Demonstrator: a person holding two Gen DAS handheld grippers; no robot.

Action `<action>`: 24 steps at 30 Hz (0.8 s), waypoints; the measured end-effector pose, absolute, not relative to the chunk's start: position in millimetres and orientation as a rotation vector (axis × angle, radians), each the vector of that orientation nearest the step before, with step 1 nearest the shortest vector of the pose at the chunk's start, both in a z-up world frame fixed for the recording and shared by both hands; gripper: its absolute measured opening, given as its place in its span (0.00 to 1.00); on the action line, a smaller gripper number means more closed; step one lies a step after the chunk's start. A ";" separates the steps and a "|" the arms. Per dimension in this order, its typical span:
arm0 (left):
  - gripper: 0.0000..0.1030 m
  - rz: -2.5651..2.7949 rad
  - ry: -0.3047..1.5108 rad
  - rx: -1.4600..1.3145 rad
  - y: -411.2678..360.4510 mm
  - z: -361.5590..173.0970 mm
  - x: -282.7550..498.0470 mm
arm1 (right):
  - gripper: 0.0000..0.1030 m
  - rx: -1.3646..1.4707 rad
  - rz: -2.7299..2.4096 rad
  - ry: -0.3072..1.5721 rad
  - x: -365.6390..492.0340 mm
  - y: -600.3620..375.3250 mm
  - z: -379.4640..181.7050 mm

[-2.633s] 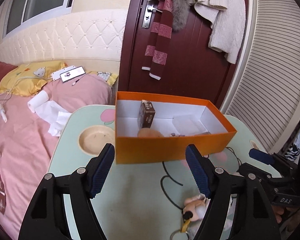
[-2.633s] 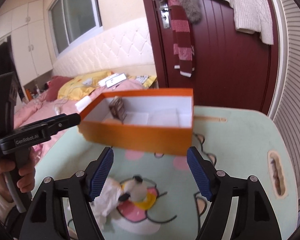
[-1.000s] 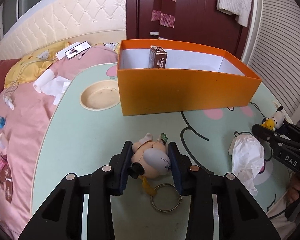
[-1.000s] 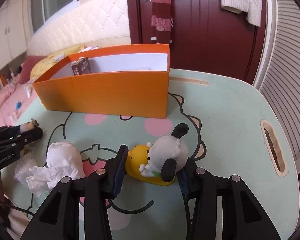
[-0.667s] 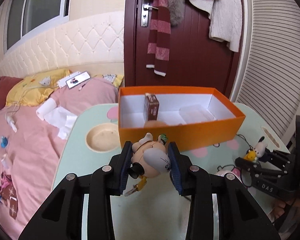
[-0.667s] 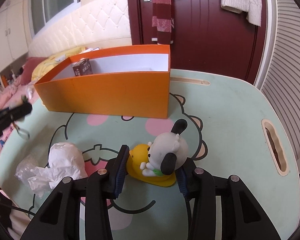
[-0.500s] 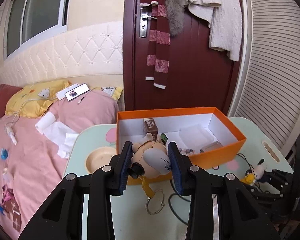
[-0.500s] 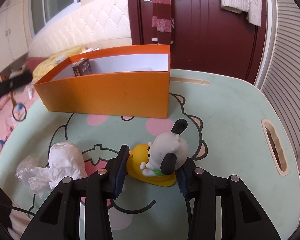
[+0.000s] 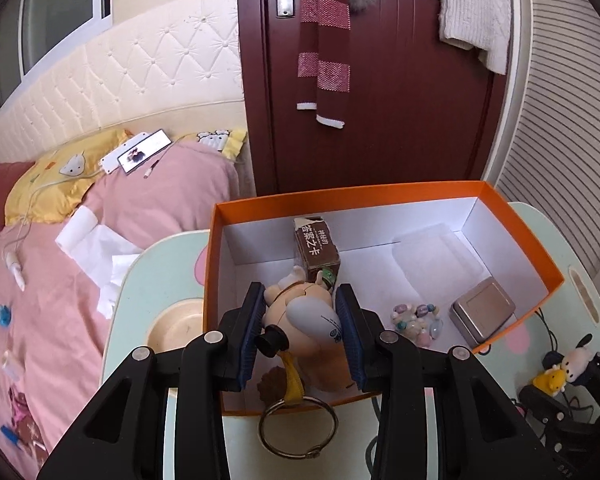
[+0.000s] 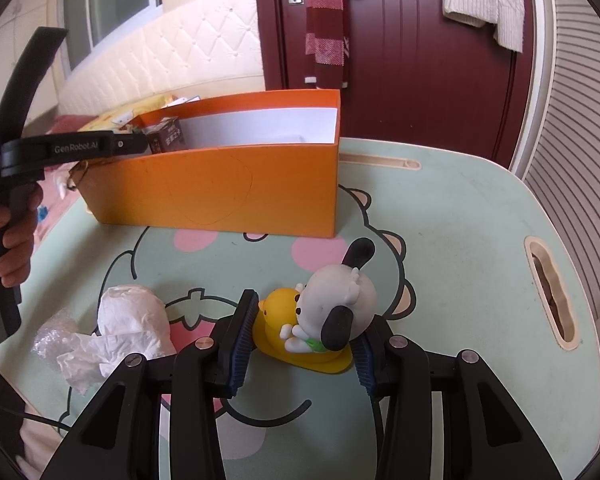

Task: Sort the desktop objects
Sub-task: 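Carry the doll over the box with the left gripper while the right carries the Snoopy figure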

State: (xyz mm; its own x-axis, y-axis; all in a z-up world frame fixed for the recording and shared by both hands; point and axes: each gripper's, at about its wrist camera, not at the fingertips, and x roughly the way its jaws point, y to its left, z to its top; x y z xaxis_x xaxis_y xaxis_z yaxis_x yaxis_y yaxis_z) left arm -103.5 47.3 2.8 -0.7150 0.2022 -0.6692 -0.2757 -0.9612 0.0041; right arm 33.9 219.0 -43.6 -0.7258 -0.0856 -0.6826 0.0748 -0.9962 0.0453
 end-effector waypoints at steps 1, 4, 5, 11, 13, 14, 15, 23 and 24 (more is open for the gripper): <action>0.37 2.683 0.139 -1.028 47.0 2.4 -102.7 | 0.41 1.125 -2.840 -0.026 33.8 219.3 -43.3; 0.37 2.673 0.126 -1.025 47.6 0.3 -101.8 | 0.40 1.115 -2.838 -0.049 34.2 220.4 -40.8; 0.37 2.672 0.116 -1.021 47.0 -0.2 -101.8 | 0.40 1.081 -2.846 -0.061 36.7 219.7 -35.8; 0.37 2.670 0.122 -1.025 47.9 -0.3 -102.4 | 0.40 0.740 -2.891 0.043 43.1 195.0 14.3; 0.37 2.674 0.121 -1.023 48.0 -0.7 -102.3 | 0.40 0.711 -2.908 0.053 28.3 188.8 24.2; 0.37 2.676 0.120 -1.020 47.9 -0.9 -102.1 | 0.40 0.714 -2.916 0.042 18.7 188.2 27.4; 0.37 2.679 0.120 -1.017 47.9 -1.0 -102.0 | 0.40 0.721 -2.923 0.031 9.3 187.9 29.9; 0.37 2.691 0.130 -1.022 49.2 -2.0 -103.2 | 0.40 0.931 -2.916 0.065 -50.8 176.6 22.0; 0.37 2.691 0.130 -1.023 49.1 -2.2 -103.1 | 0.40 0.990 -2.906 0.069 -56.0 176.0 14.0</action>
